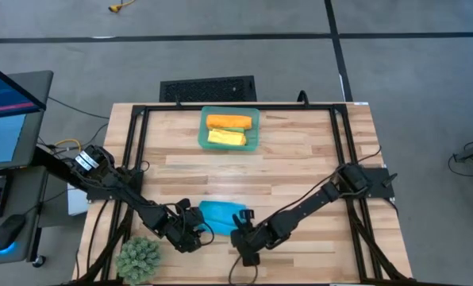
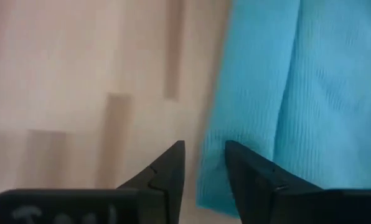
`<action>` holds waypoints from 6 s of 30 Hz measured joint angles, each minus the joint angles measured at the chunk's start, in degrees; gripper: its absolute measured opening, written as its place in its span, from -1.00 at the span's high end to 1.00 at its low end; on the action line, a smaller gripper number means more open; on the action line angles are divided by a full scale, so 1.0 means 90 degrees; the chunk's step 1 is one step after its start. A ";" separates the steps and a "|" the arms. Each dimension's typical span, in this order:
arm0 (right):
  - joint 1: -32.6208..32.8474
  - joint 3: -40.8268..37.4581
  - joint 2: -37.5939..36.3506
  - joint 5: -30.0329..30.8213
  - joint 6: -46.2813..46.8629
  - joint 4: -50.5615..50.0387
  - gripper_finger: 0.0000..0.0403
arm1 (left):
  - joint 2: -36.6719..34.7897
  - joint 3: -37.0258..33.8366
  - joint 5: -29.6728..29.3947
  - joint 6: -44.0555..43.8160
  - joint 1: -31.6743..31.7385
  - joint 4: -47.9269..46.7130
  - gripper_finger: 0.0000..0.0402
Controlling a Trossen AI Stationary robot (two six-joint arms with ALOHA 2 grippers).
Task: Roll microfiber towels into tight, uniform cylinder then place into a basket
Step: Fold the blue towel
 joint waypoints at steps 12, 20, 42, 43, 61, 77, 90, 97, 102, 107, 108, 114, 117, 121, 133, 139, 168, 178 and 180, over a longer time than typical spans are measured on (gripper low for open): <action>0.0094 0.0222 -0.0189 0.0528 -0.0312 -0.0231 0.51 | 0.0000 0.0000 -0.0004 0.0010 -0.0002 0.0000 0.02; -0.0279 0.0222 -0.0177 0.0007 -0.0218 -0.0331 0.43 | 0.0000 0.0000 -0.0005 -0.0004 -0.0002 -0.0002 0.02; -0.0047 -0.0236 -0.0187 0.0046 -0.0260 -0.0170 -0.13 | 0.0000 0.0000 -0.0009 -0.0011 -0.0002 -0.0005 0.02; -0.0044 -0.0296 -0.0187 0.0035 -0.0238 -0.0158 -0.13 | 0.0000 0.0000 -0.0009 -0.0011 -0.0002 -0.0005 0.02; -0.0197 0.0420 -0.0229 0.0032 -0.0312 -0.0746 -0.07 | 0.0000 0.0000 -0.0012 -0.0009 -0.0002 -0.0005 0.02; -0.0118 0.0135 -0.0194 -0.0356 -0.0310 -0.0326 -0.06 | 0.0000 0.0000 -0.0012 -0.0008 -0.0002 -0.0005 0.02; -0.0132 -0.0410 -0.0194 -0.0291 0.0208 -0.0083 -0.06 | 0.0000 0.0000 -0.0025 0.0125 -0.0002 -0.0005 0.02; -0.0175 -0.0722 -0.0201 -0.0256 0.0255 0.0234 -0.06 | 0.0000 -0.0002 -0.0058 0.0302 -0.0012 -0.0002 0.02; -0.0251 -0.0911 -0.0231 -0.0060 0.0607 0.0365 -0.02 | 0.0010 -0.0007 -0.0150 0.0509 -0.0115 0.0036 0.02; -0.0241 -0.0933 -0.0228 0.0101 0.0684 0.0363 0.27 | 0.0015 0.0125 -0.0208 0.0807 -0.0303 -0.0014 0.02; -0.0241 -0.0935 -0.0228 0.0120 0.0689 0.0359 0.36 | 0.0015 0.0162 -0.0208 0.0886 -0.0347 -0.0019 0.02; -0.0244 -0.0937 -0.0224 0.0129 0.0693 0.0379 0.91 | 0.0015 0.0423 -0.0439 0.1018 -0.0692 -0.0315 0.02; -0.0244 -0.0940 -0.0221 0.0123 0.0695 0.0415 0.89 | 0.0015 0.0611 -0.0763 0.1021 -0.0908 -0.0630 0.02; -0.0246 -0.0944 -0.0212 0.0099 0.0737 0.0450 0.77 | 0.0013 0.0941 -0.1234 0.1060 -0.1187 -0.1105 0.02; -0.0256 -0.0942 -0.0204 0.0066 0.0803 0.0479 0.90 | 0.0198 0.1252 -0.2076 0.2071 -0.1589 -0.1106 0.02; -0.0256 -0.0944 -0.0204 0.0055 0.0805 0.0483 0.83 | 0.0743 0.1249 -0.1848 0.2167 -0.1330 -0.1154 0.02; -0.0076 -0.0954 -0.0187 -0.0201 0.0399 0.0782 0.89 | 0.1015 0.1260 -0.1079 0.1826 -0.0297 -0.2141 0.15; -0.0076 -0.0951 -0.0187 -0.0310 0.0402 0.0798 0.86 | 0.1020 0.1260 -0.0556 0.2738 -0.0187 -0.1936 0.86; -0.0059 -0.0951 -0.0190 -0.0405 0.0438 0.0816 0.88 | 0.1020 0.1260 -0.0470 0.2695 -0.0189 -0.1923 0.95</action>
